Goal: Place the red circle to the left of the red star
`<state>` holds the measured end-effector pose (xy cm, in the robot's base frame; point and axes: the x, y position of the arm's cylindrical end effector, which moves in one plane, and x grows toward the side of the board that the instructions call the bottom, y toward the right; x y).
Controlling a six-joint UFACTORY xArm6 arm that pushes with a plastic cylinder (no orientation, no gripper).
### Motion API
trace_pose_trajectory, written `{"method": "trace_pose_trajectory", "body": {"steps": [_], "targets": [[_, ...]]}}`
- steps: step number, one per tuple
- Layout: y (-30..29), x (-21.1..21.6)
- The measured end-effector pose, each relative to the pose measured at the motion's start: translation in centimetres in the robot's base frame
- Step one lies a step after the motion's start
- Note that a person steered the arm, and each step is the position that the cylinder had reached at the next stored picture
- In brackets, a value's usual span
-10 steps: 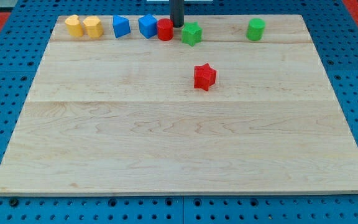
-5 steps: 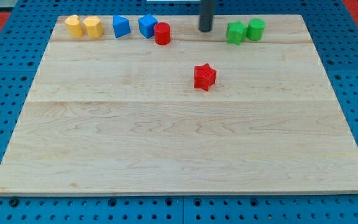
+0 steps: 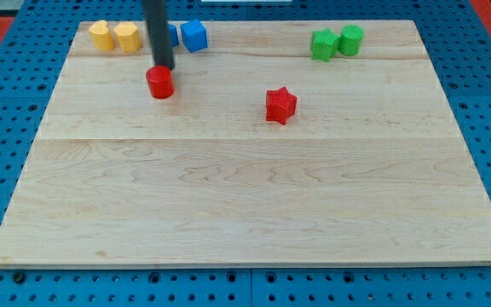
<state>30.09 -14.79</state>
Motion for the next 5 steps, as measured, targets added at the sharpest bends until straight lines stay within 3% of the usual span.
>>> {"method": "trace_pose_trajectory", "body": {"steps": [1, 2, 4, 5], "targets": [[-2.2, 3.0], [2.4, 4.0], [-0.5, 3.4], [2.1, 2.4]]}}
